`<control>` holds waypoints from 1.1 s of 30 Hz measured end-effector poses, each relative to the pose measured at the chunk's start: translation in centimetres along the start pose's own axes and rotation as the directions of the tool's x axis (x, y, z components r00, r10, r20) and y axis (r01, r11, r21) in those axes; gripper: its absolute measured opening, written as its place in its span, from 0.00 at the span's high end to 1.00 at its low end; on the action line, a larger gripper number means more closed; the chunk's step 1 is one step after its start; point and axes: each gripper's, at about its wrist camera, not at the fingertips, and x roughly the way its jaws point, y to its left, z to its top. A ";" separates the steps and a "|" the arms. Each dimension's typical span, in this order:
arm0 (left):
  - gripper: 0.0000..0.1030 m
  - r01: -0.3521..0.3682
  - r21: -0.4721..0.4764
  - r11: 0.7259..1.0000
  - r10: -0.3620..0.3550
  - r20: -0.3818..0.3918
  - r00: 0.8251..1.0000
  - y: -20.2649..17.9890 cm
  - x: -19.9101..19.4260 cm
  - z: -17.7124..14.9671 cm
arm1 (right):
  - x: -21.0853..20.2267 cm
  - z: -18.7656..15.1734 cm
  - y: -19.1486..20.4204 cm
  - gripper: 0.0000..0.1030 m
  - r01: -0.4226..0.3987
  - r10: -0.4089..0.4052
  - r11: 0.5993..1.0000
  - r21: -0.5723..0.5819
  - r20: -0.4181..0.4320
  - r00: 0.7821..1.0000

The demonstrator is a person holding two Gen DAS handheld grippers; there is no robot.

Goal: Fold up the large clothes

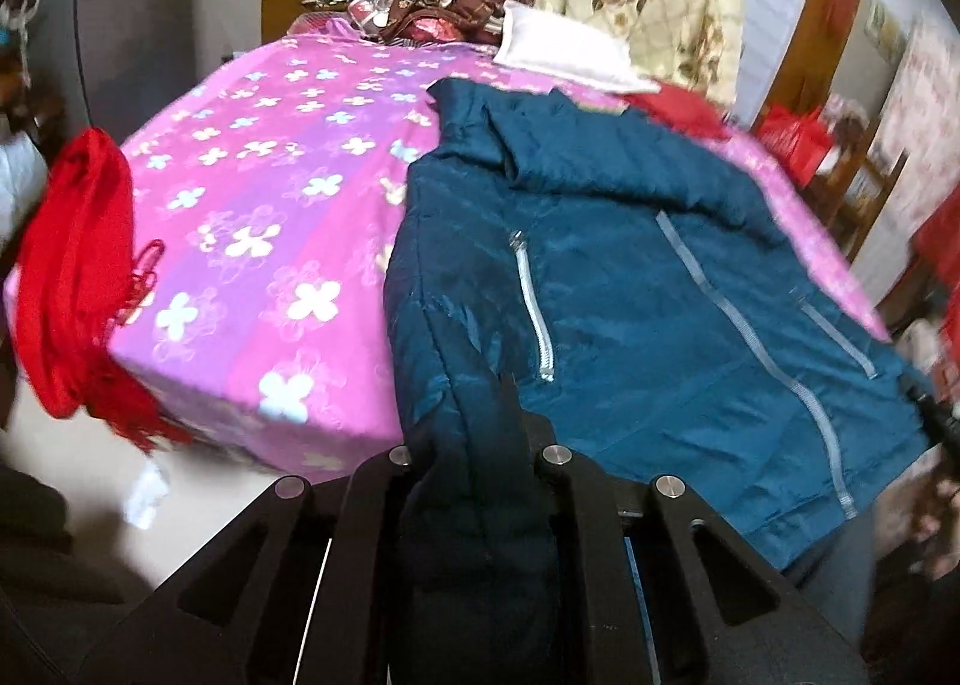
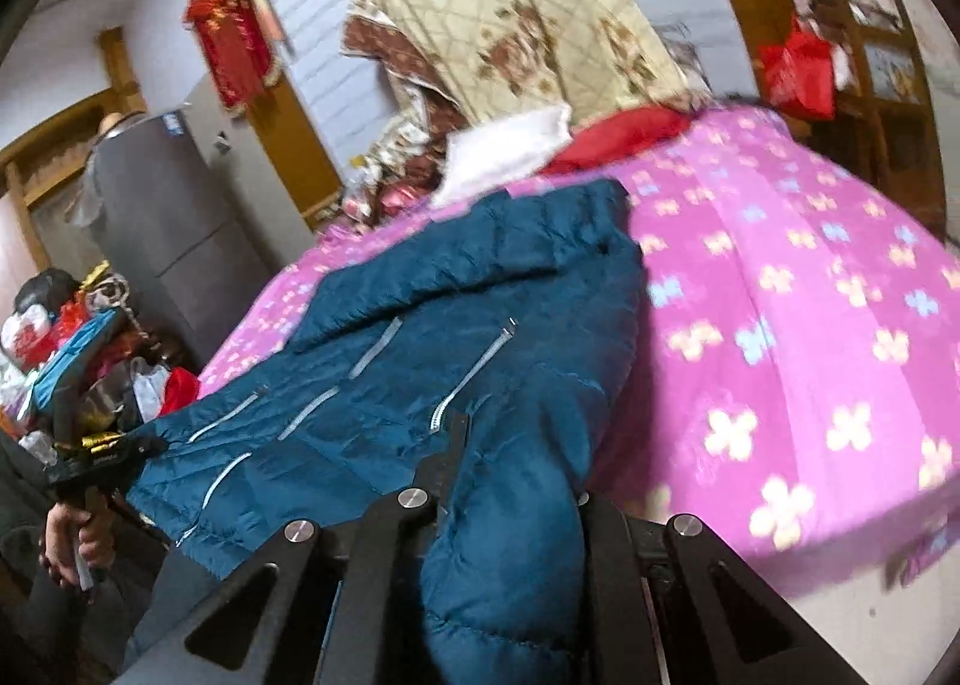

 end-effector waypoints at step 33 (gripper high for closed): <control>0.82 0.112 -0.123 0.986 -0.129 -0.136 0.982 3.8 5.5 -4.0 | 2.2 -4.1 -3.9 0.69 -0.185 0.195 0.963 0.196 -0.033 0.980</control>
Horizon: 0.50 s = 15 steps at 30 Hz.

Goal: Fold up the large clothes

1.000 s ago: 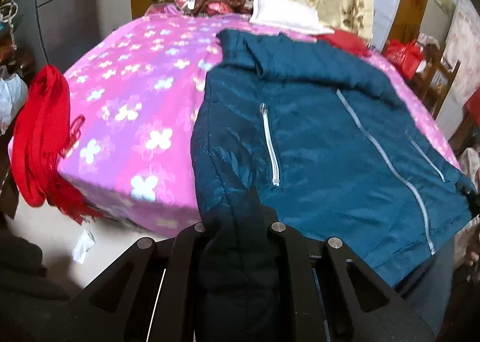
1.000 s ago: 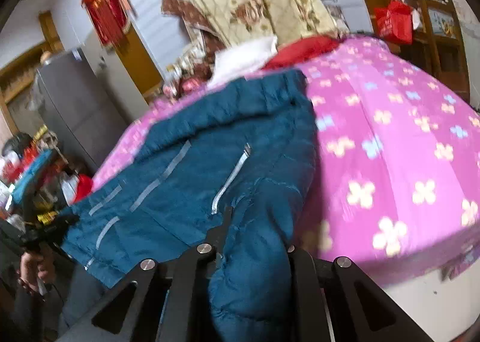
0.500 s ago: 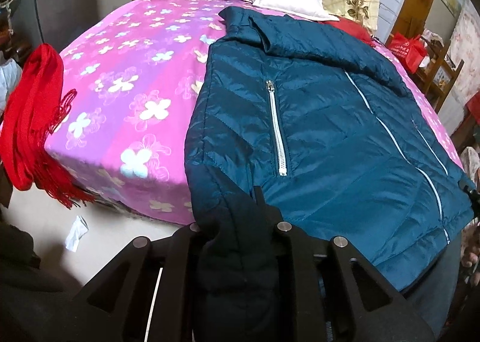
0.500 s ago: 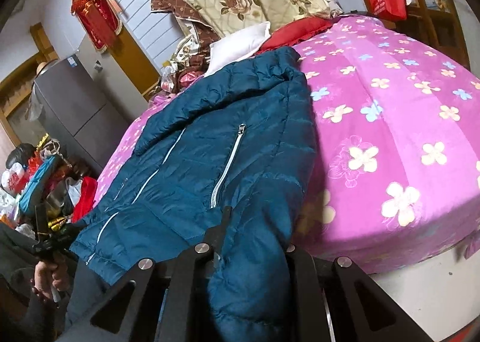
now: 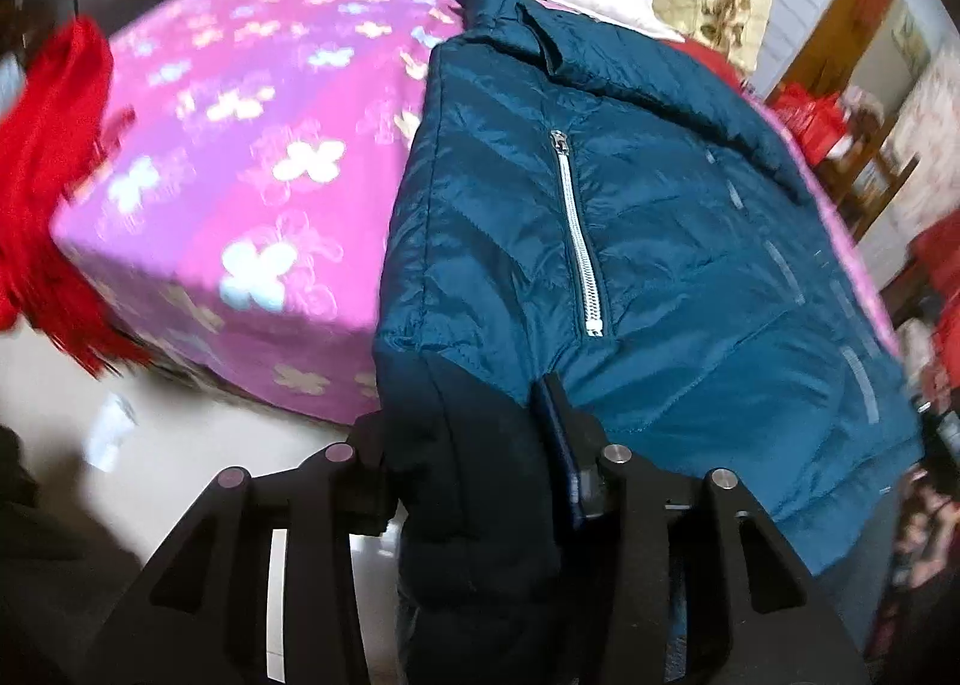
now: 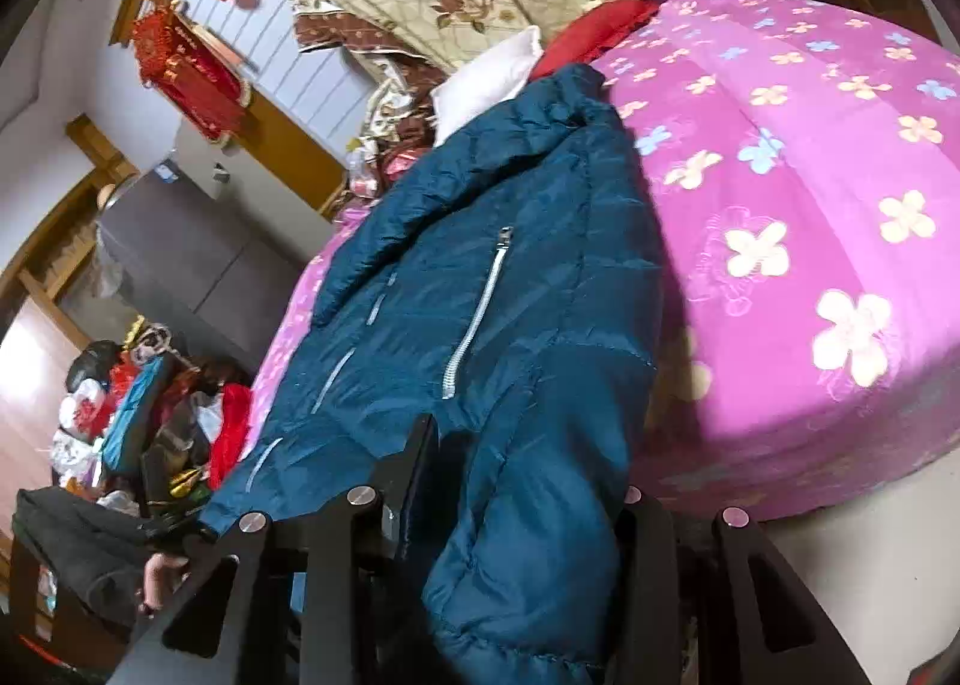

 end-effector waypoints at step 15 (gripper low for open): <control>0.94 0.107 -0.064 0.992 -0.089 0.235 0.968 0.3 -9.2 0.9 | -4.5 0.0 6.1 0.87 0.073 -0.039 0.968 -0.241 0.143 0.989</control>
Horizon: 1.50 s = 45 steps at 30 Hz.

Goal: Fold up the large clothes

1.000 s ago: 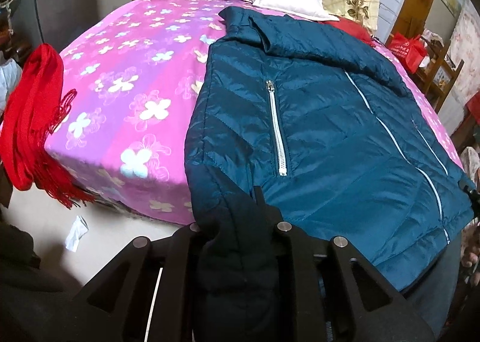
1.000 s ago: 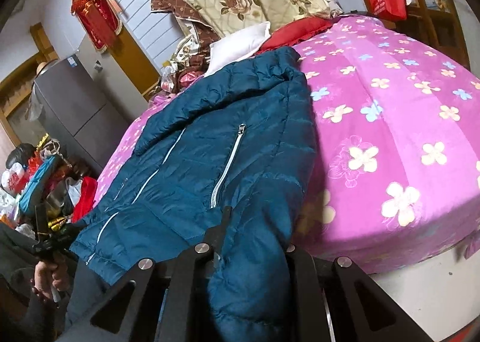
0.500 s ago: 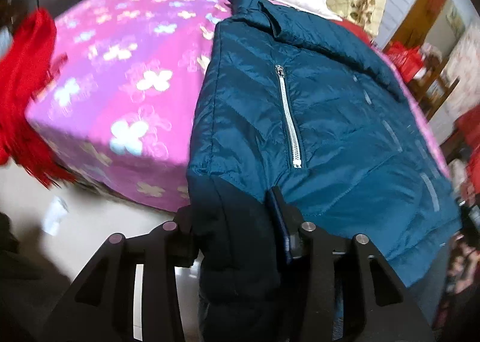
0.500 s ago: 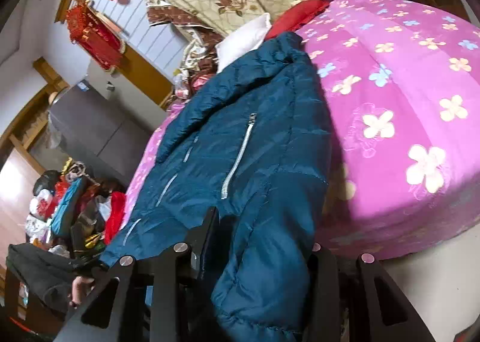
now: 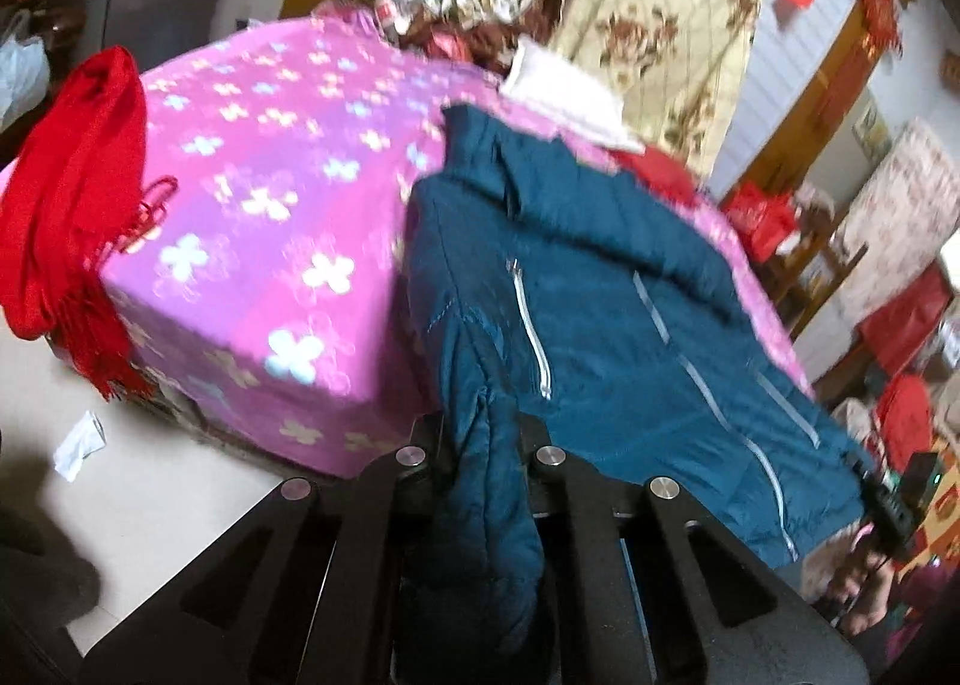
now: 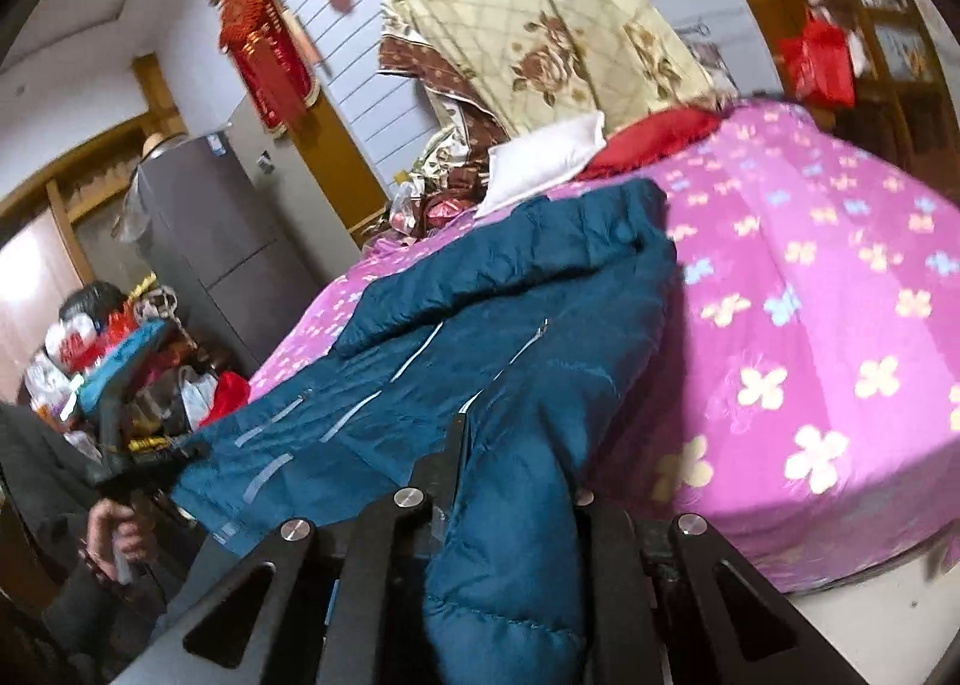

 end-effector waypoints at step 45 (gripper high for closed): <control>0.94 -0.178 0.055 0.982 0.151 0.325 0.934 -8.9 10.6 22.4 | 9.5 21.5 -0.5 0.87 0.214 -0.191 0.975 -0.054 0.279 0.941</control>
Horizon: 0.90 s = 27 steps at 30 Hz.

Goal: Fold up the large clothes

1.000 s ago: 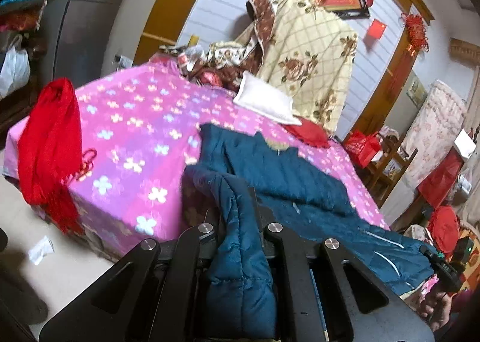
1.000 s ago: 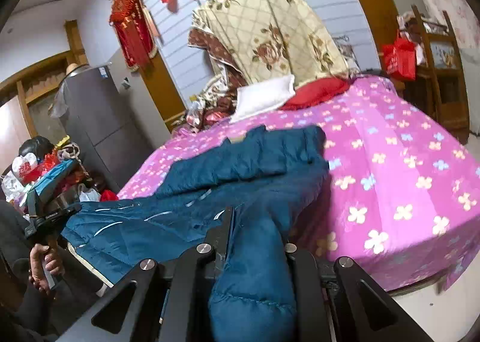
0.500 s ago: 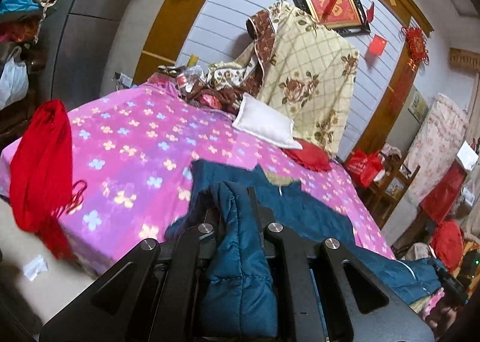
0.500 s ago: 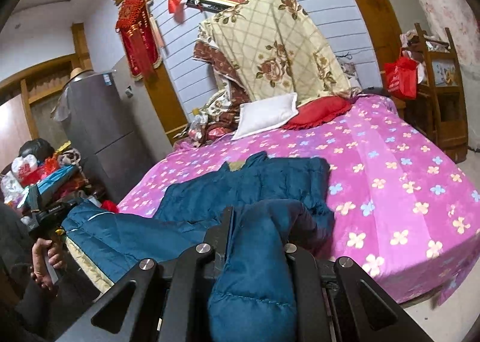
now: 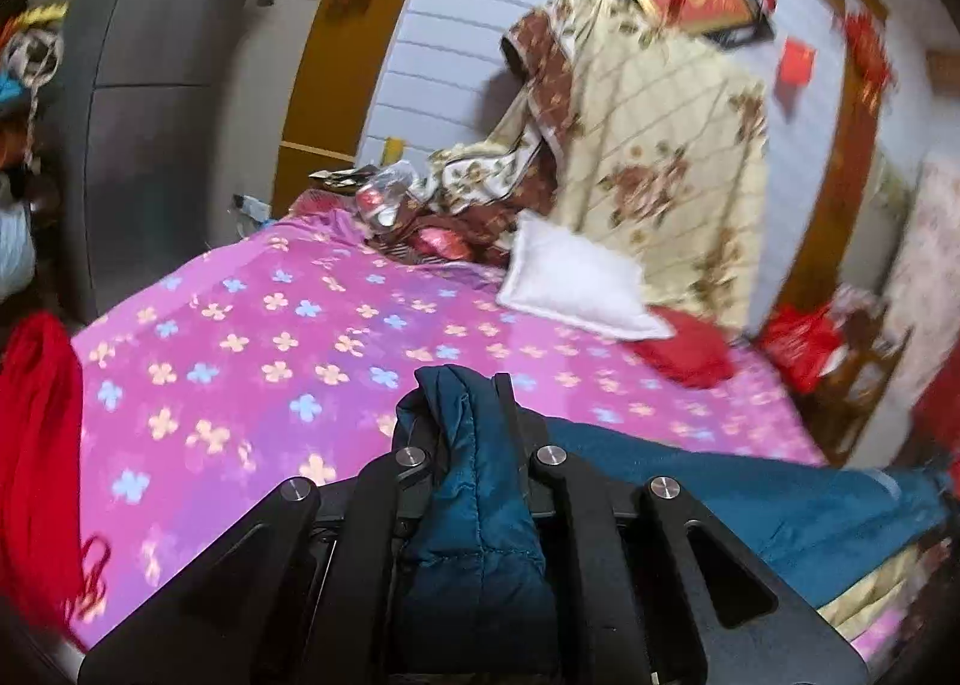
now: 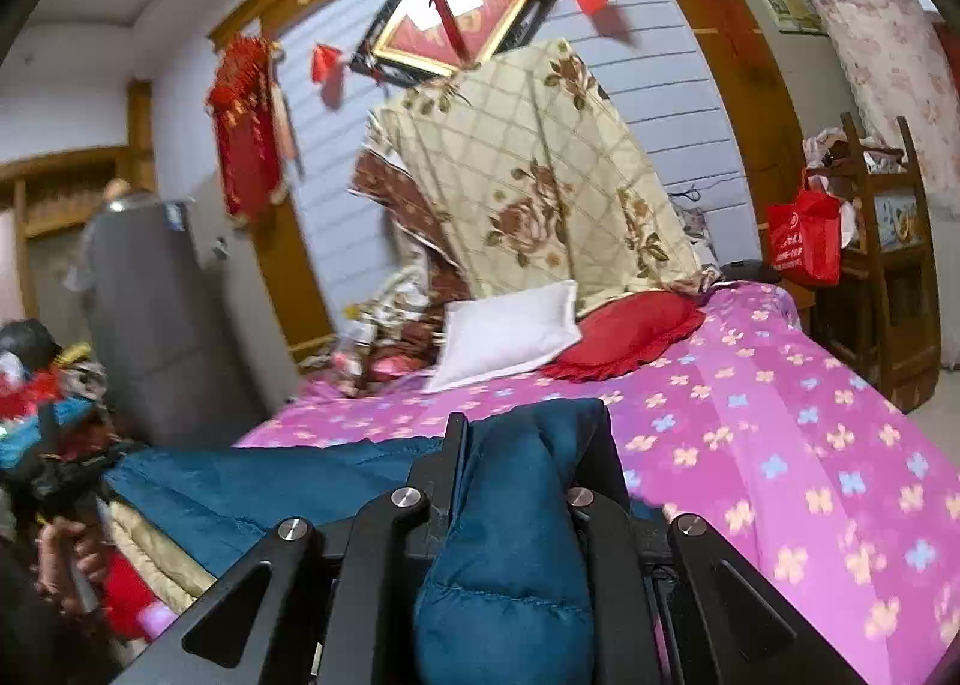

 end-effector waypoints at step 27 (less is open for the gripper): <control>0.81 -0.047 -0.002 0.999 0.039 -0.515 0.856 0.0 24.2 -6.6 | 21.7 -10.3 -13.4 0.79 0.145 0.048 0.903 0.404 -0.430 0.901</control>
